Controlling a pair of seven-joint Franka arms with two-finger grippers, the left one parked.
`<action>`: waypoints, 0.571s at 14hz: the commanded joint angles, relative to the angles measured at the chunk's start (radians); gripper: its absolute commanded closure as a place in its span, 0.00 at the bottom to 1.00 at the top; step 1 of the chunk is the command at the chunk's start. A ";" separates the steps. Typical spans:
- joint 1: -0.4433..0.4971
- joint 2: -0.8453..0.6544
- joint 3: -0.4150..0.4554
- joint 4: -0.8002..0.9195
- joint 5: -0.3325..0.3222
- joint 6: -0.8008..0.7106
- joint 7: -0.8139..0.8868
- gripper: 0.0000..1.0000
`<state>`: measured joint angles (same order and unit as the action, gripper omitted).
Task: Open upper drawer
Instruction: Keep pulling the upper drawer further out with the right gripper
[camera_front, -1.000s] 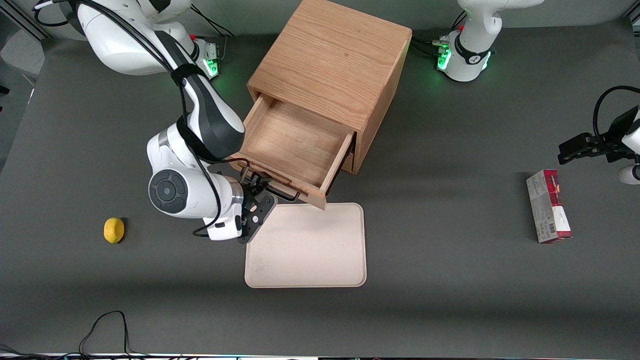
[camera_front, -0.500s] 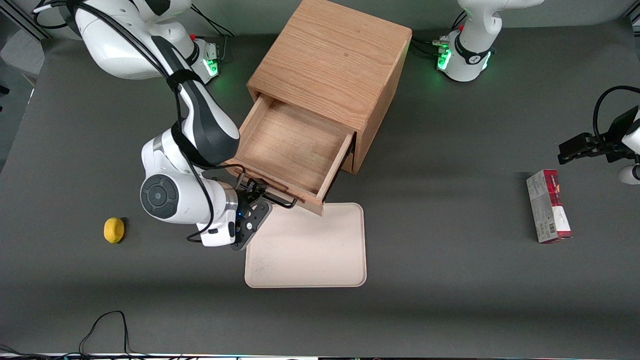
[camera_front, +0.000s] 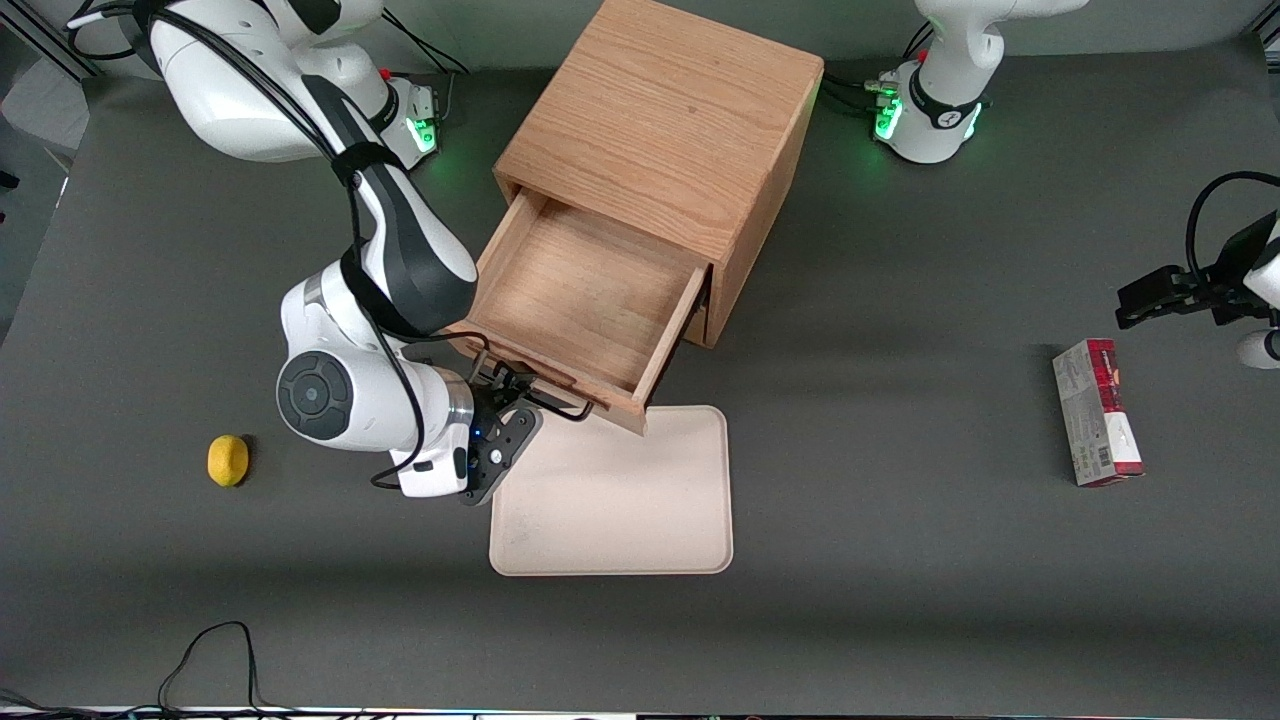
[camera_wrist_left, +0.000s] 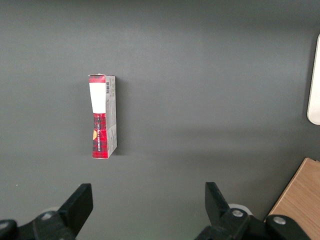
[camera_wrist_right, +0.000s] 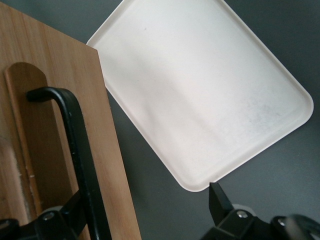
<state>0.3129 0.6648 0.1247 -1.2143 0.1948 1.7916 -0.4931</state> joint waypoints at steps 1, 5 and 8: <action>-0.020 0.036 0.004 0.062 -0.009 0.034 -0.008 0.00; -0.032 0.036 0.004 0.071 0.000 0.034 -0.002 0.00; -0.032 0.036 0.004 0.071 0.000 0.034 0.001 0.00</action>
<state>0.2826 0.6758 0.1240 -1.1861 0.1948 1.8275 -0.4930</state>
